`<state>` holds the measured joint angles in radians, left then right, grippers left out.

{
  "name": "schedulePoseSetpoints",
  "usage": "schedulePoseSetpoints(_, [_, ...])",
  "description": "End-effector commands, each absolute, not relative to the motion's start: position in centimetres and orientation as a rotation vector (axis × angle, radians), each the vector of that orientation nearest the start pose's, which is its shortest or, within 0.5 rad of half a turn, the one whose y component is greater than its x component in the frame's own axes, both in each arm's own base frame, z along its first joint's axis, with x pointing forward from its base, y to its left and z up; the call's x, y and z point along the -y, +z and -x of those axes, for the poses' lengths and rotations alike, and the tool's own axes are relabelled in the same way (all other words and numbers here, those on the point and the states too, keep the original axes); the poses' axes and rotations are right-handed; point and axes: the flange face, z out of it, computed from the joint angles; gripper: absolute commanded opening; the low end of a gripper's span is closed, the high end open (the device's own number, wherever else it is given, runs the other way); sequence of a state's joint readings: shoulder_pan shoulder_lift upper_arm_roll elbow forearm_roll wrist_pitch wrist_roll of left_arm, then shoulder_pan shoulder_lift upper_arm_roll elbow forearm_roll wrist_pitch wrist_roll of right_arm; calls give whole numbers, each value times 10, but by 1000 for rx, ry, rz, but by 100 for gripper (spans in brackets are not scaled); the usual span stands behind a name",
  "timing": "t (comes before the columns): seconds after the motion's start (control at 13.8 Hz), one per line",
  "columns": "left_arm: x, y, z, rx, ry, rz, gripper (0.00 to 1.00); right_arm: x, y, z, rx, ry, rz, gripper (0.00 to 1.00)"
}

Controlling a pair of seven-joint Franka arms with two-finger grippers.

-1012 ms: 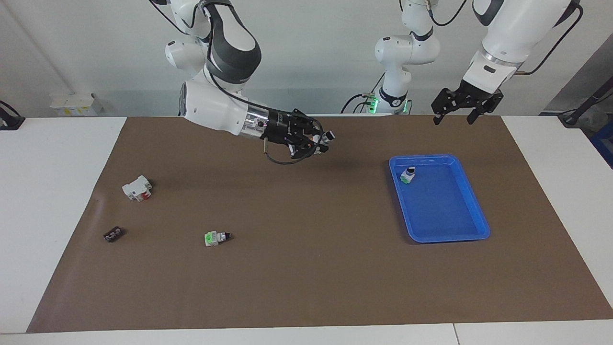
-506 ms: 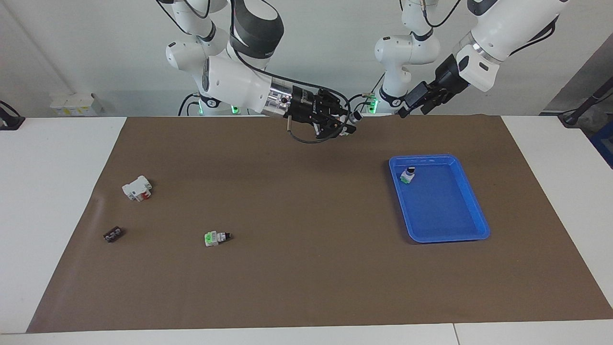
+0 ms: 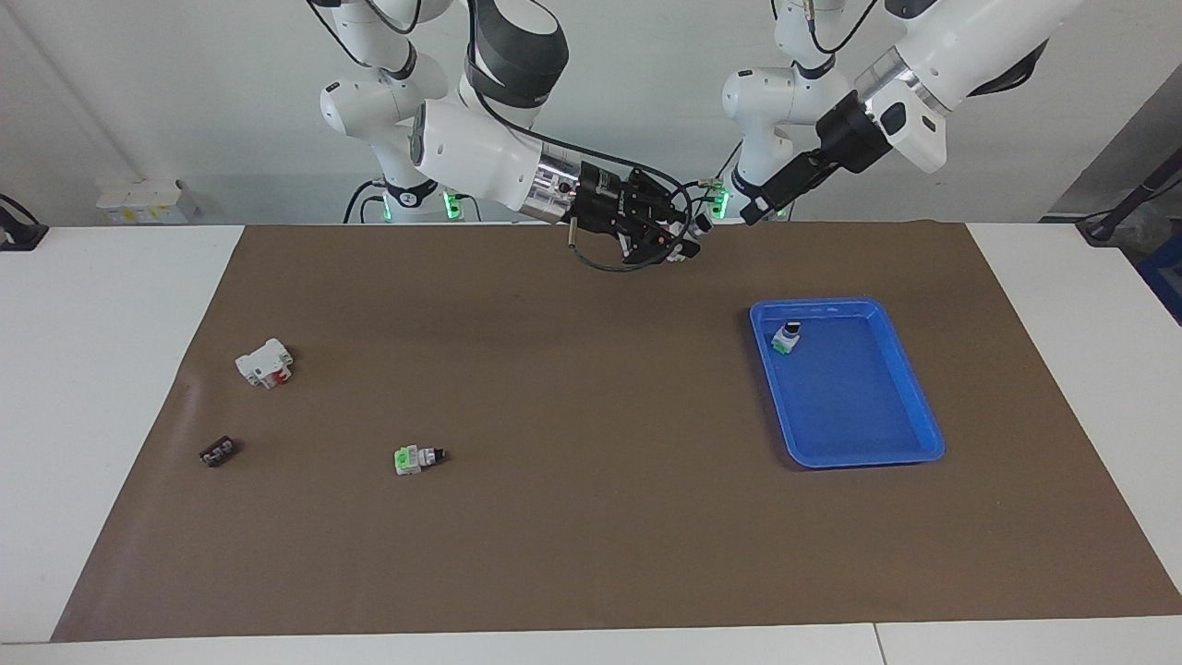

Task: Turn and place switch with both arms
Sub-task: 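Lift the switch with the right gripper while the left gripper reaches toward it, then close the left gripper on the switch held by the right gripper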

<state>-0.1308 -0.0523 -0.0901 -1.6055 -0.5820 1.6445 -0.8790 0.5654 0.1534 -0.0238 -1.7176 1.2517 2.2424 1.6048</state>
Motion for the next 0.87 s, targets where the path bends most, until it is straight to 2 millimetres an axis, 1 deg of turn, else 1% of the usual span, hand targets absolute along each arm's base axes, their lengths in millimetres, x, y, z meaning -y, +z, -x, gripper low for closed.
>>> schedulePoseSetpoints(0.0, [191, 660, -514, -902, -267, -2391, 79, -360, 550, -536, -1646, 977, 1366, 0])
schedulePoseSetpoints(0.07, [200, 657, -513, -894, -245, -2384, 75, -362, 550, -534, -1643, 978, 1371, 0])
schedulePoseSetpoints(0.14, [203, 654, -513, -894, -238, -2383, 69, -361, 550, -535, -1644, 977, 1369, 0])
schedulePoseSetpoints(0.22, [203, 654, -514, -890, -232, -2383, 60, -361, 550, -535, -1644, 975, 1368, 0])
schedulePoseSetpoints(0.29, [207, 654, -513, -883, -232, -2383, 56, -361, 551, -535, -1645, 972, 1366, 0])
schedulePoseSetpoints(0.36, [214, 655, -511, -867, -228, -2387, 54, -361, 550, -536, -1648, 967, 1363, 0])
schedulePoseSetpoints(0.43, [217, 656, -511, -864, -216, -2381, 51, -362, 551, -535, -1646, 964, 1364, 0])
schedulePoseSetpoints(0.51, [219, 656, -510, -858, -221, -2385, 45, -362, 550, -536, -1648, 965, 1362, 0])
schedulePoseSetpoints(0.58, [220, 658, -508, -853, -226, -2385, 43, -363, 550, -535, -1646, 967, 1364, 0])
schedulePoseSetpoints(0.8, [222, 659, -507, -848, -243, -2388, 43, -363, 550, -535, -1647, 966, 1363, 0])
